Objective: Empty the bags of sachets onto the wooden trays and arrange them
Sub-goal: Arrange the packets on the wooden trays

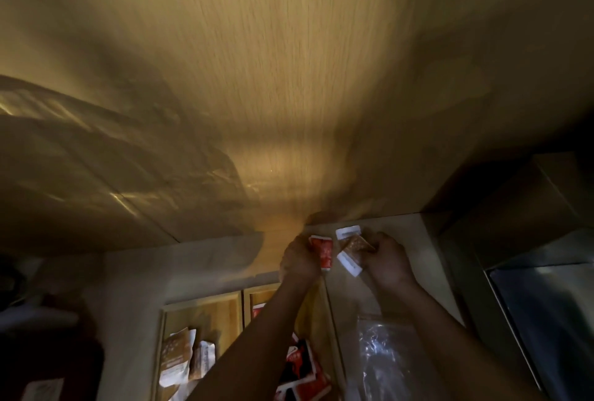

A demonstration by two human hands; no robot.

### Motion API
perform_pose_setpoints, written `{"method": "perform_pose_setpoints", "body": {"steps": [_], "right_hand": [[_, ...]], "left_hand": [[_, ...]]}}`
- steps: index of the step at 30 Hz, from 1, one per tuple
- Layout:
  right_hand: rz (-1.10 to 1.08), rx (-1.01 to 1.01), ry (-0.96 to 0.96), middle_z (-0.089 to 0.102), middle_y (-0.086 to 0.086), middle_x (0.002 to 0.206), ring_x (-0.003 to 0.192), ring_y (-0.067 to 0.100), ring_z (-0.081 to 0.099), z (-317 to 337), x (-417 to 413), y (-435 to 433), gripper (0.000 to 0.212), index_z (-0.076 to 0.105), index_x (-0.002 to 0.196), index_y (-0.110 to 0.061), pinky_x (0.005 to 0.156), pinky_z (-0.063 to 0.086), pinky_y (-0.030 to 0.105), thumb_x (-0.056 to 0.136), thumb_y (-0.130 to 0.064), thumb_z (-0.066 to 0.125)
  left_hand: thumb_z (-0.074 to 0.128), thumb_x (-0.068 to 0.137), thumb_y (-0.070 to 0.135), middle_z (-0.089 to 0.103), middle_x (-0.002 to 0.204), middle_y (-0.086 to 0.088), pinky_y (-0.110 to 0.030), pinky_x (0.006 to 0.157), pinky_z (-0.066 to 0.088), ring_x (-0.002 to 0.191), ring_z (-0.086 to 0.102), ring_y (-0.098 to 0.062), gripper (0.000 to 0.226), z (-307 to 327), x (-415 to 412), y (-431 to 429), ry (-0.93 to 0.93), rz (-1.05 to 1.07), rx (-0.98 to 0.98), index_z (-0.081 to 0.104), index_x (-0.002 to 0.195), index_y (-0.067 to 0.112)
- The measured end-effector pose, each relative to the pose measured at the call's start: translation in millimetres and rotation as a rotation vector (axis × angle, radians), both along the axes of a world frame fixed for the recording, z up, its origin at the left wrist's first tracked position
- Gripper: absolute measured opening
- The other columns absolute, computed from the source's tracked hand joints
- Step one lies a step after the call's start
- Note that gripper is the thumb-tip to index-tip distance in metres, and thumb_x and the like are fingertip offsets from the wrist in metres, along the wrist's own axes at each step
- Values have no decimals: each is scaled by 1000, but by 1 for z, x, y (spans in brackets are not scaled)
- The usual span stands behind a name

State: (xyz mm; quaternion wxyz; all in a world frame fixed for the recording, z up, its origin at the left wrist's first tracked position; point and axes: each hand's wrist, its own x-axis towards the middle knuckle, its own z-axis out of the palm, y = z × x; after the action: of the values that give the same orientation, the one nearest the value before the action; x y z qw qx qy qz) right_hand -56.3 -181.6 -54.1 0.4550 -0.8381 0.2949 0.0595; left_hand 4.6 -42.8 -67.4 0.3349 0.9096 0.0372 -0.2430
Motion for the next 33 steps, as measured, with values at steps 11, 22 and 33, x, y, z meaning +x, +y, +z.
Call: {"method": "perform_pose_setpoints", "body": {"steps": [11,22,33], "right_hand": [[-158,391,-199,64,6,63,54,16,56,40,-20,22,23,57,61,-17,53,43,27,76,-6,71],[69,474,-173,57,-4,35,29,-1,47,71,-52,98,23,50,65,-9,31,33,10,82,0,63],[417,342,24,54,5,51,33,6,48,41,-65,195,24,52,63,-10,40,36,19,79,-7,69]], "left_hand": [[61,84,4,68,88,-15,-32,68,54,75,65,-25,9,73,-37,75,-35,333,-548,65,90,10],[61,86,13,61,62,-5,-17,40,37,48,52,-7,19,74,-153,155,6,507,-590,61,69,5],[61,87,13,57,62,-3,-13,34,33,51,48,-12,16,33,-227,189,161,681,-506,55,72,11]]}}
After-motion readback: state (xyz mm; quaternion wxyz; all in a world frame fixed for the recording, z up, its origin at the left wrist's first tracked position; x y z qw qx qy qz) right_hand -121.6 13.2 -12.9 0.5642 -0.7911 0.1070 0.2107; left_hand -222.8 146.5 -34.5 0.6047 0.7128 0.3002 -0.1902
